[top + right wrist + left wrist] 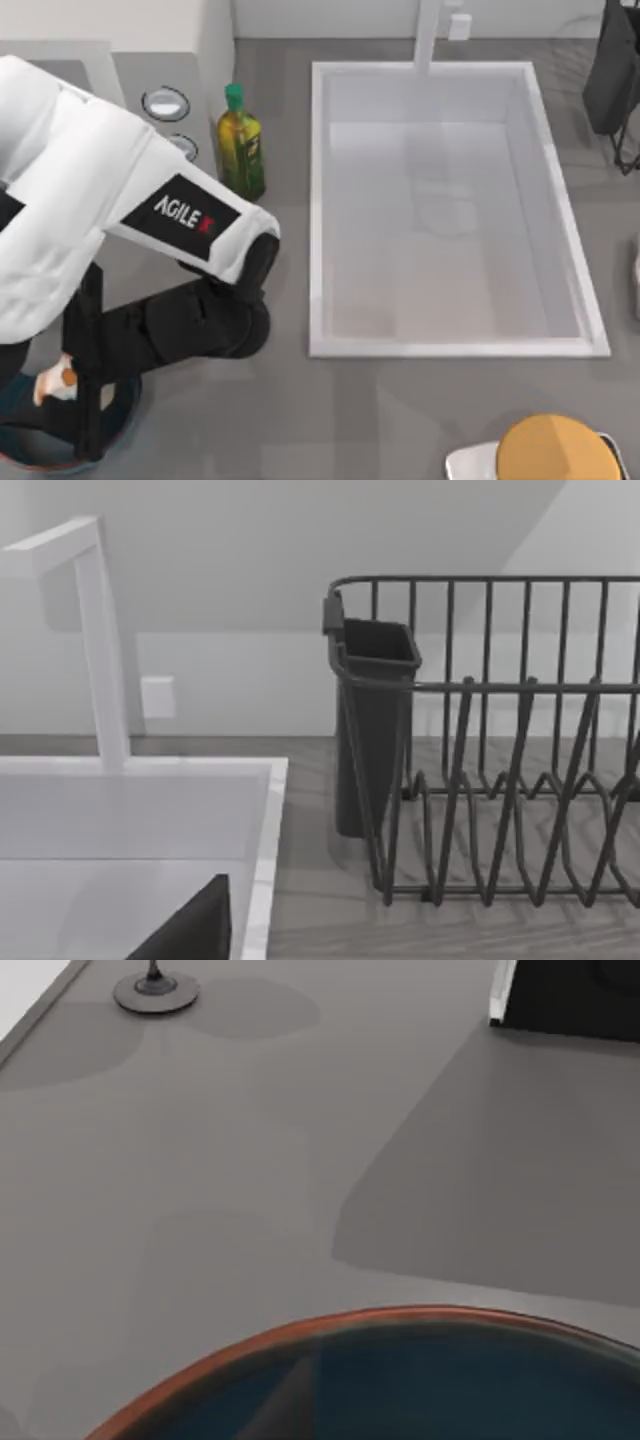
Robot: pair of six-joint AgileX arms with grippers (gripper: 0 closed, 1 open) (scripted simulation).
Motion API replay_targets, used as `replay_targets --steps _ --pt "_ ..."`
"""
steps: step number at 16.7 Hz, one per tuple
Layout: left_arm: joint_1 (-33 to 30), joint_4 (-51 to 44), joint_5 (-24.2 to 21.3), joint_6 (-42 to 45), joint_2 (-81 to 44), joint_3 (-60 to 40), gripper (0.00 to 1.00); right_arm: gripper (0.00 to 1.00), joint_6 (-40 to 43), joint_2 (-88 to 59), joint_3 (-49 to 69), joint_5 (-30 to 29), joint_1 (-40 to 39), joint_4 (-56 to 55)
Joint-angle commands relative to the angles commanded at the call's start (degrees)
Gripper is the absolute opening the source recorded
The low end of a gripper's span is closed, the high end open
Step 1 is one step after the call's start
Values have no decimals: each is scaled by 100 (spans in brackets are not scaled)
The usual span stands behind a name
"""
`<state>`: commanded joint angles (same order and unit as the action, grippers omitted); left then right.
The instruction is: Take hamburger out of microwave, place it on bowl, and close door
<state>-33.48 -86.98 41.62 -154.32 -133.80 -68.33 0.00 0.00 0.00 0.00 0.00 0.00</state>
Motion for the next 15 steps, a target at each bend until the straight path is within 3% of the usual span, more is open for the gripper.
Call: replay_targets --steps 3,15 --pt "0 0 0 0 0 0 0 100 0 0 0 0 0 0" --pt "0 0 0 0 0 0 90 100 0 0 0 0 0 0"
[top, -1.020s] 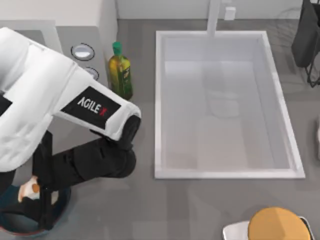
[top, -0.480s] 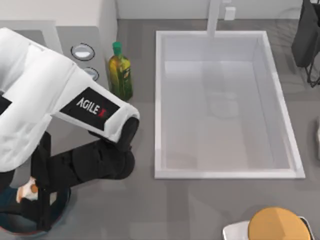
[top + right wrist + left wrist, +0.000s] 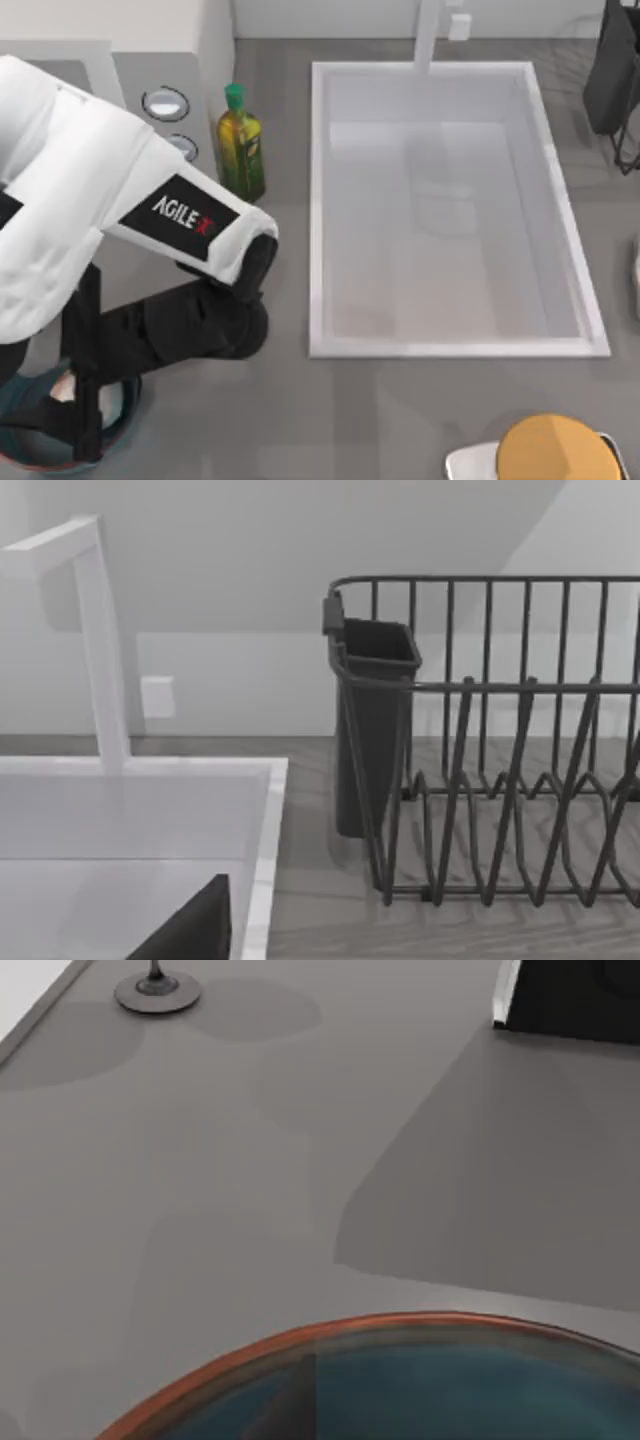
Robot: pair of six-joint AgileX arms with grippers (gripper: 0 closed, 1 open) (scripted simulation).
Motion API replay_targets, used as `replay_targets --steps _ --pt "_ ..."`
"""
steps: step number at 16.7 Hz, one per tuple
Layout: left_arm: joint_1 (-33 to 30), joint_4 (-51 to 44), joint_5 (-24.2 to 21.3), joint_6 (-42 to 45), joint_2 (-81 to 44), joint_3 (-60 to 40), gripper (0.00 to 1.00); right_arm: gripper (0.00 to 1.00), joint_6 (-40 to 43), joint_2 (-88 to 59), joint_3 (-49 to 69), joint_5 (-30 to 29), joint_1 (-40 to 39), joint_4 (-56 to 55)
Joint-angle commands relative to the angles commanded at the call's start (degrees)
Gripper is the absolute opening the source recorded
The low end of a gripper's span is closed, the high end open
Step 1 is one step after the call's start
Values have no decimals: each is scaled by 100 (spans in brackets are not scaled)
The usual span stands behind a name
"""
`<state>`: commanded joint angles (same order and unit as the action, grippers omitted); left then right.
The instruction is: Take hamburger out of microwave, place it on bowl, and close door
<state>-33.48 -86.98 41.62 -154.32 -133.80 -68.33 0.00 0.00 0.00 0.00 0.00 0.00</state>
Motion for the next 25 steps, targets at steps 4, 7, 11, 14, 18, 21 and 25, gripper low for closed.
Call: replay_targets --steps 4,7,11,14,18,21,25 --pt "0 0 0 0 0 0 100 100 0 0 0 0 0 0" --pt "0 0 0 0 0 0 100 100 0 0 0 0 0 0" --pt "-87 -120 247 -567 375 -29 100 100 0 0 0 0 0 0" --pt "16 208 176 -230 644 149 100 100 0 0 0 0 0 0" --pt "364 1327 -95 1048 1674 772 100 100 0 0 0 0 0 0" --pt "739 2494 -433 2627 2891 1462 100 100 0 0 0 0 0 0" --pt "1315 4185 -1040 5390 4947 2562 100 100 0 0 0 0 0 0"
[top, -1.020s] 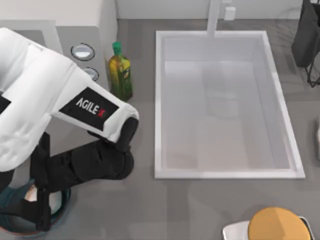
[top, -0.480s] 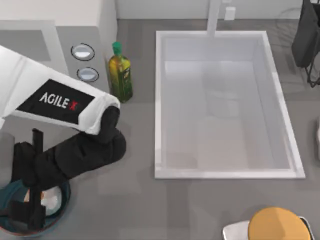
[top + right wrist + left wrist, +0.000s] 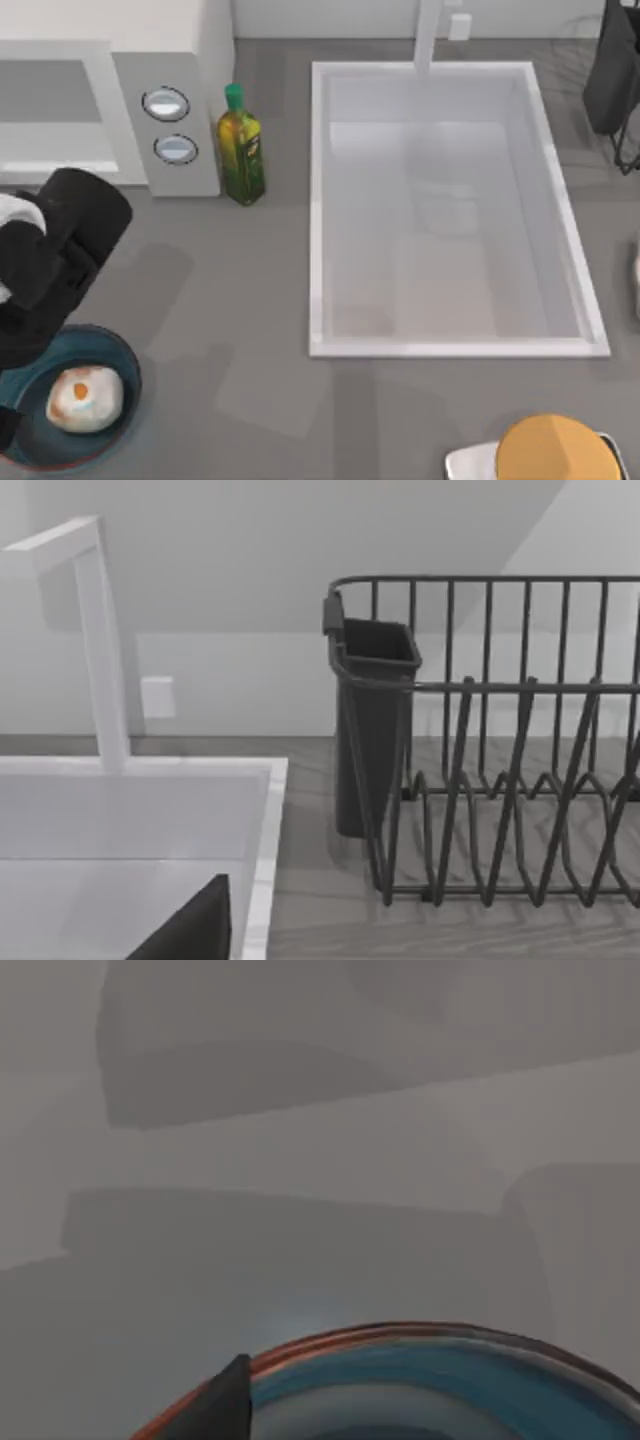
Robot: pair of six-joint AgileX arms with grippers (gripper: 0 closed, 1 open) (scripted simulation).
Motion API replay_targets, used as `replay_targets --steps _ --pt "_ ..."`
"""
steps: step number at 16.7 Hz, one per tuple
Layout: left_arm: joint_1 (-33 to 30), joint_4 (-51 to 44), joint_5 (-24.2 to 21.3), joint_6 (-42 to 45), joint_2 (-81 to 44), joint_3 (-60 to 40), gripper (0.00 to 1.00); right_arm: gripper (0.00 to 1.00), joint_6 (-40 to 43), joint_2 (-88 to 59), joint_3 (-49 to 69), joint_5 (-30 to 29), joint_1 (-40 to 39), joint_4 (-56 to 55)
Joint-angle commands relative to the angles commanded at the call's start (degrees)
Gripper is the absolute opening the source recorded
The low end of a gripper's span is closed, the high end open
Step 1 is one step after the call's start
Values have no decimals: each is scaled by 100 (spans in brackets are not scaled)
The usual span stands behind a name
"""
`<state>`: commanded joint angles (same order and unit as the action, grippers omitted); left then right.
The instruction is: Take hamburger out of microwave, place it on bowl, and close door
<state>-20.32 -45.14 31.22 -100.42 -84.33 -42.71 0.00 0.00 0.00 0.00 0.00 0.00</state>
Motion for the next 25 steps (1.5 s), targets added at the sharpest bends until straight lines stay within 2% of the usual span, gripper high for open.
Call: replay_targets --steps 8,13,16,18,24,25 --pt "1186 2939 -1610 6030 4721 2398 100 100 0 0 0 0 0 0" --pt "1751 4068 -2565 8751 7176 3627 100 100 0 0 0 0 0 0" --pt "1950 4395 -2949 9664 8064 4078 100 100 0 0 0 0 0 0" --pt "2018 4495 -3091 9976 8368 4237 100 100 0 0 0 0 0 0" --pt "2032 4514 -3122 10042 8433 4271 100 100 0 0 0 0 0 0" --pt "2032 4514 -3122 10042 8433 4271 92 100 0 0 0 0 0 0"
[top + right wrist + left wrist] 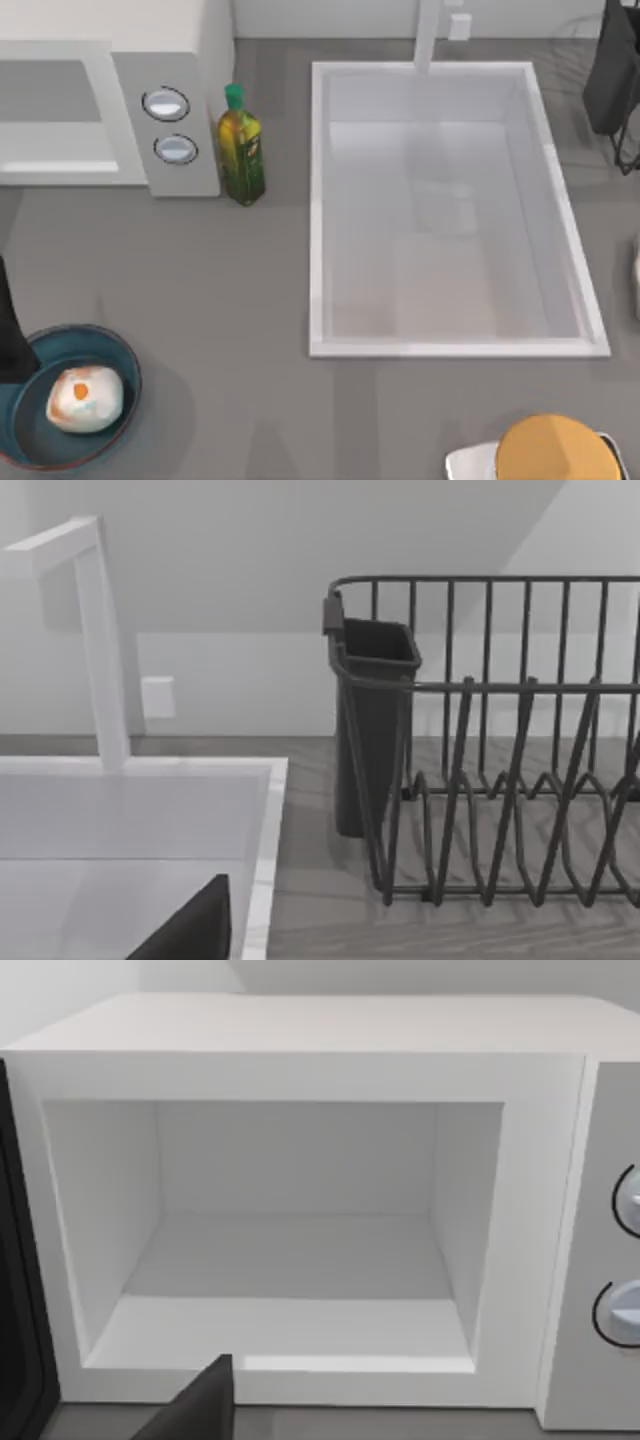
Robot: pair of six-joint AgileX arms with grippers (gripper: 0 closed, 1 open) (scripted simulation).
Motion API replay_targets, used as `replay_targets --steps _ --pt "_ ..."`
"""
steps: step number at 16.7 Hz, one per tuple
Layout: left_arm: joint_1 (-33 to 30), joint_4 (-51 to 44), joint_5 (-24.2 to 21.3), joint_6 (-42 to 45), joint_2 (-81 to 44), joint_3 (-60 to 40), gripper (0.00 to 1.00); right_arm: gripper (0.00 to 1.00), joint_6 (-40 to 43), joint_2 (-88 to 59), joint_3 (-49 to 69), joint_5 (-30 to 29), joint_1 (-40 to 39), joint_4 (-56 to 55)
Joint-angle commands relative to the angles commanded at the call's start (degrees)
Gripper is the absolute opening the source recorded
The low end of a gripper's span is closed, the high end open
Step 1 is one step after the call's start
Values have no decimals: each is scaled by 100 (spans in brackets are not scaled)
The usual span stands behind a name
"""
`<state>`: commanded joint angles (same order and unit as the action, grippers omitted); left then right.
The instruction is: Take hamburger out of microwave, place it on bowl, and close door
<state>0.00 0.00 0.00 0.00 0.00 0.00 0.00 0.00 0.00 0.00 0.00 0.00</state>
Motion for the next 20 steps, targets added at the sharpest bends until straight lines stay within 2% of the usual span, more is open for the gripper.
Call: replay_targets --steps 12,20 --pt "0 0 0 0 0 0 2 100 0 0 0 0 0 0" --pt "0 0 0 0 0 0 0 100 0 0 0 0 0 0"
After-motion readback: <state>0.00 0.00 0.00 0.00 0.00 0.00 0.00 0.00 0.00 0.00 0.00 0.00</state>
